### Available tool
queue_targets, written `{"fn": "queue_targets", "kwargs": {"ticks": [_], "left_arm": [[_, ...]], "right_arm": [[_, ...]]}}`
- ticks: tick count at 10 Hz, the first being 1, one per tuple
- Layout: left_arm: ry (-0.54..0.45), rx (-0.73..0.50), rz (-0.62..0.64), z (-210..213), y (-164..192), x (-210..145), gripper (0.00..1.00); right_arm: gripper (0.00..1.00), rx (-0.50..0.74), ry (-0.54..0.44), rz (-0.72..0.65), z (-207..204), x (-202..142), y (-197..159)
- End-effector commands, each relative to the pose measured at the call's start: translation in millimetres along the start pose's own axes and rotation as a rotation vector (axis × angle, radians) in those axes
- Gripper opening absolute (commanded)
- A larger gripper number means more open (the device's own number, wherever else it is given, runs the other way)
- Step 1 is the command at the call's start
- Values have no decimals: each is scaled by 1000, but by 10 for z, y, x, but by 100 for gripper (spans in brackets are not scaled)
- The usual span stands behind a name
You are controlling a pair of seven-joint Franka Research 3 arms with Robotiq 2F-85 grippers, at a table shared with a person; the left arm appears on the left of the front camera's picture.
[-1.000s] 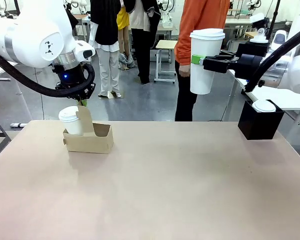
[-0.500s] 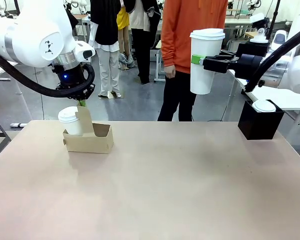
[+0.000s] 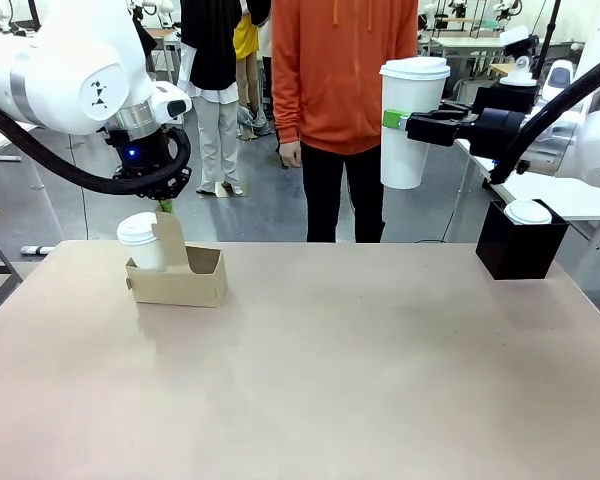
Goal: Pour a drink into a cup and package it in a carrier.
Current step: Position the Cup Carrier in the center of the table.
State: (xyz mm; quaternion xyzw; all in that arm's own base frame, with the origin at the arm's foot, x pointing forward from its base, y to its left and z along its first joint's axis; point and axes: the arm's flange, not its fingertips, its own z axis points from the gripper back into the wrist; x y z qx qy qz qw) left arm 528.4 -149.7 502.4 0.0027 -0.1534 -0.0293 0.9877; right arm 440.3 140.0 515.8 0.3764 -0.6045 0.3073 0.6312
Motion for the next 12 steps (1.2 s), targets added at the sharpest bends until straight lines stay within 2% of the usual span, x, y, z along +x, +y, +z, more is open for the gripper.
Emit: {"fn": "queue_targets", "kwargs": {"ticks": [1,4,8,9,12], "left_arm": [[-9,1,44,174,-54,-22,2],[-4,0,89,546,-289,-106,2],[-1,-7,167,1031,-1127,-597,2],[19,6,166,1083,-1388,-791,2],[-12,-30,179,1053,-1906,-1202,2]], "right_arm": [[80,0,-7,8,-20,44,16],[80,0,-7,8,-20,44,16],[80,0,-7,8,-20,44,16],[80,0,-7,8,-20,44,16],[80,0,-7,8,-20,44,16]]}}
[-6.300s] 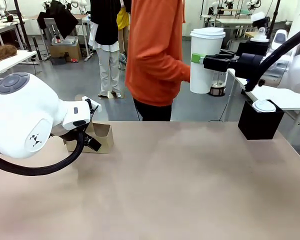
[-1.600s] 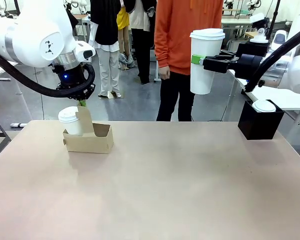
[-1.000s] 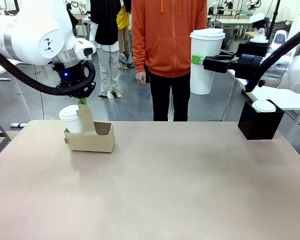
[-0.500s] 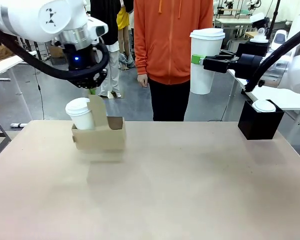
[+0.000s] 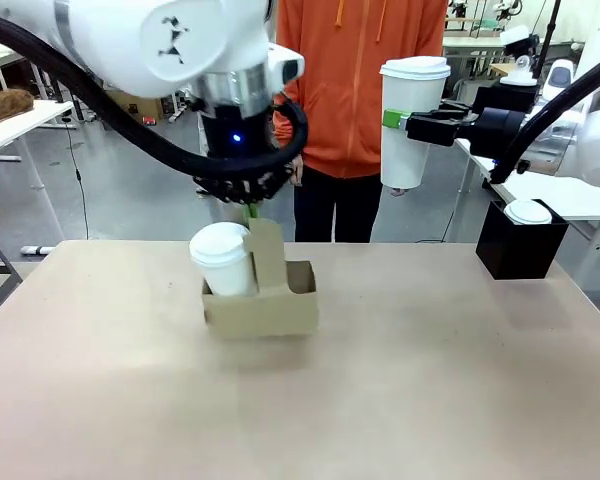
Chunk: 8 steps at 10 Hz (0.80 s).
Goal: Pour a drink into a cup and package it in a carrier.
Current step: Position the Cup Carrier in the center of the table.
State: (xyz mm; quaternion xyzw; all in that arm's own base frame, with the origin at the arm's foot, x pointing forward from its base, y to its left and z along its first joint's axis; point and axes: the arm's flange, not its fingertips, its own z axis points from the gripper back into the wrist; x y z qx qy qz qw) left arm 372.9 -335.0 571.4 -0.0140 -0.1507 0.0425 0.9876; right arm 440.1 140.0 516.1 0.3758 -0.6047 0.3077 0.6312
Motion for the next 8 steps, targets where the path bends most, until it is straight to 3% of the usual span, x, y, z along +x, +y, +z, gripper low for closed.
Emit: {"fn": "queue_targets", "kwargs": {"ticks": [1,6,8], "left_arm": [[-17,-30,15,-122,-98,-169,2],[-72,13,-38,-462,-555,-655,2],[-43,16,-60,-636,-586,-724,2]], "right_arm": [[80,0,-7,7,-20,42,14],[80,0,-7,7,-20,42,14],[80,0,-7,7,-20,42,14]]}}
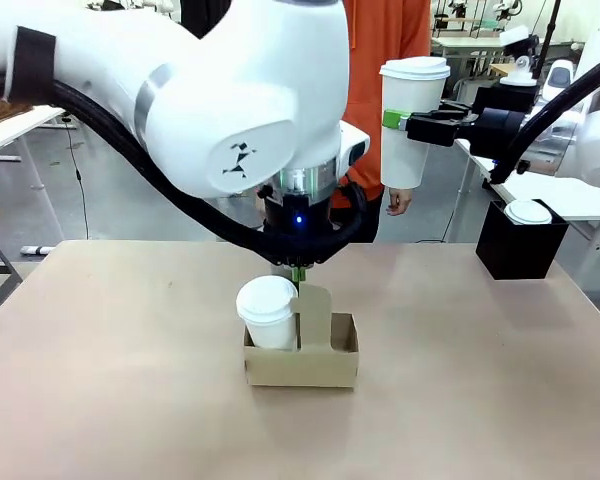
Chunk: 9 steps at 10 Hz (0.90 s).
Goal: Pour a drink into a cup and package it in a carrier.
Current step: Position the Cup Carrier in the center of the table, then insert the held 600 ml Paper Cup into the Cup Carrier.
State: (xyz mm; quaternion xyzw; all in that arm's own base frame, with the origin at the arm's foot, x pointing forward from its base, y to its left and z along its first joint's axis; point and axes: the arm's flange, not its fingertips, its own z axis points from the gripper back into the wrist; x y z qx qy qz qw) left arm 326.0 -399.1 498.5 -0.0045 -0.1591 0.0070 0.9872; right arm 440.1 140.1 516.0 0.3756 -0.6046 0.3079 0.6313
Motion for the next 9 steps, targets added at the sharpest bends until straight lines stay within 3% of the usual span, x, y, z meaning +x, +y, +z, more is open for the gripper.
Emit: {"fn": "queue_targets", "kwargs": {"ticks": [1,8,9], "left_arm": [[-20,9,-4,-101,-33,-29,2],[5,3,-8,-55,-15,-12,2],[1,0,-14,-42,-36,6,60]], "right_arm": [[80,0,-8,6,-20,43,13],[80,0,-8,6,-20,43,13],[80,0,-8,6,-20,43,13]]}}
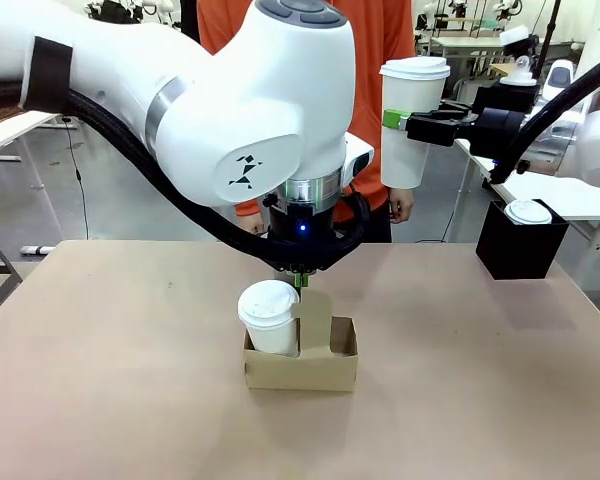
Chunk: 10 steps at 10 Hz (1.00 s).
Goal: Pour a drink into a cup and package it in a carrier.
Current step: Insert the held 600 ml Paper Cup into the Cup Carrier.
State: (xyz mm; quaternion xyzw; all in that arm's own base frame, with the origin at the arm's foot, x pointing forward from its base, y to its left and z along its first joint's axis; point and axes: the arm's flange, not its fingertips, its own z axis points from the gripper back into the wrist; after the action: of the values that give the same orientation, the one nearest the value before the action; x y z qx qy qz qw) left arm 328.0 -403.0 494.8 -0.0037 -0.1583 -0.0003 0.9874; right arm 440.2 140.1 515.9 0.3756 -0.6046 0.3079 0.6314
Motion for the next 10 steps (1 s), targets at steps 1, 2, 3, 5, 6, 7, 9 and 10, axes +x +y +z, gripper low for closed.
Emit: {"fn": "queue_targets", "kwargs": {"ticks": [1,2,3,5,6,7,9,10], "left_arm": [[14,-25,-5,85,50,20,59],[37,-71,-26,239,87,30,100],[29,-122,-58,466,168,36,100],[49,-175,-150,846,442,65,82],[58,-204,-231,982,657,87,92],[62,-245,-337,1066,947,145,100],[28,-326,-551,1107,1581,162,100],[15,-366,-627,1064,1896,177,100]], "right_arm": [[80,0,-8,6,-20,43,14],[80,0,0,0,0,0,0],[80,71,25,-80,-38,7,-267],[80,180,66,-126,-126,-104,-563],[80,246,79,-143,-168,-204,-615],[80,305,76,-150,-227,-317,-699],[80,394,68,-111,-311,-618,-663],[80,452,47,-91,-346,-790,-600]]}}
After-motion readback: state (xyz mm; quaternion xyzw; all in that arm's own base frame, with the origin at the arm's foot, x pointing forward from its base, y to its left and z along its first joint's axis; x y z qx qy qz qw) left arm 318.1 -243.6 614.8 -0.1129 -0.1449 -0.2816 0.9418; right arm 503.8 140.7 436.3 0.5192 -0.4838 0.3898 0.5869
